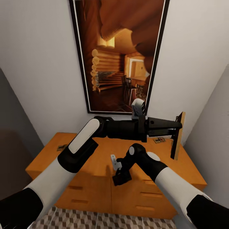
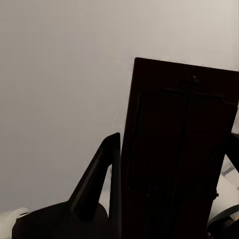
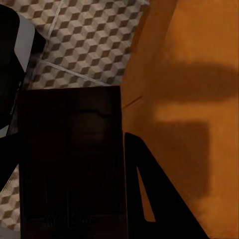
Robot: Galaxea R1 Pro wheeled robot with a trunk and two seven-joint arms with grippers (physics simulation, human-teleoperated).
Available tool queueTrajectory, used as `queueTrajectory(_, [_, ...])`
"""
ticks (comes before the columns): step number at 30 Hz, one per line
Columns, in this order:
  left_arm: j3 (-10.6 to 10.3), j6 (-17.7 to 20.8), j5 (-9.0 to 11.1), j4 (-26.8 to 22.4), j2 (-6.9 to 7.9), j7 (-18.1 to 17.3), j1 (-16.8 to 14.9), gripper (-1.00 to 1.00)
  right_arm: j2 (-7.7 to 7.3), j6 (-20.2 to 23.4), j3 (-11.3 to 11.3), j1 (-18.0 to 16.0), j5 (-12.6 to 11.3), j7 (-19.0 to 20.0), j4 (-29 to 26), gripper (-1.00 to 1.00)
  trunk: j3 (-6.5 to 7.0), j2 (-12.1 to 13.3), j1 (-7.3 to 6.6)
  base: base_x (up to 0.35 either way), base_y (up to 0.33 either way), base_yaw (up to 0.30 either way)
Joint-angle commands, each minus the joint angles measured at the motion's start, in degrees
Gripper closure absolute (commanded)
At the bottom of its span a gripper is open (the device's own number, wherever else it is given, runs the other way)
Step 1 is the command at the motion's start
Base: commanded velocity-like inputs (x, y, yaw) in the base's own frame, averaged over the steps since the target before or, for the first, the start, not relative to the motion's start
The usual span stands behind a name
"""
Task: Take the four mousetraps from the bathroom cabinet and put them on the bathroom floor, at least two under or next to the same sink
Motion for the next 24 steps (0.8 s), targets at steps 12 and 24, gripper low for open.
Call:
queueTrajectory(12, [0.0, 0.09, -0.66, 0.03, -0.01, -0.47, -0.07, 1.0, 0.0, 0.9, 0.05, -0.05, -0.04, 0.31, 0.02, 1.0, -0.13, -0.13, 0.0, -0.335, 0.0, 0.0])
queueTrajectory(24, [0.0, 0.09, -0.7, 0.03, 0.03, -0.32, -0.07, 1.0, 0.0, 0.83, 0.05, 0.01, -0.02, 0.25, 0.1, 1.0, -0.13, -0.13, 0.0, -0.335, 0.0, 0.0])
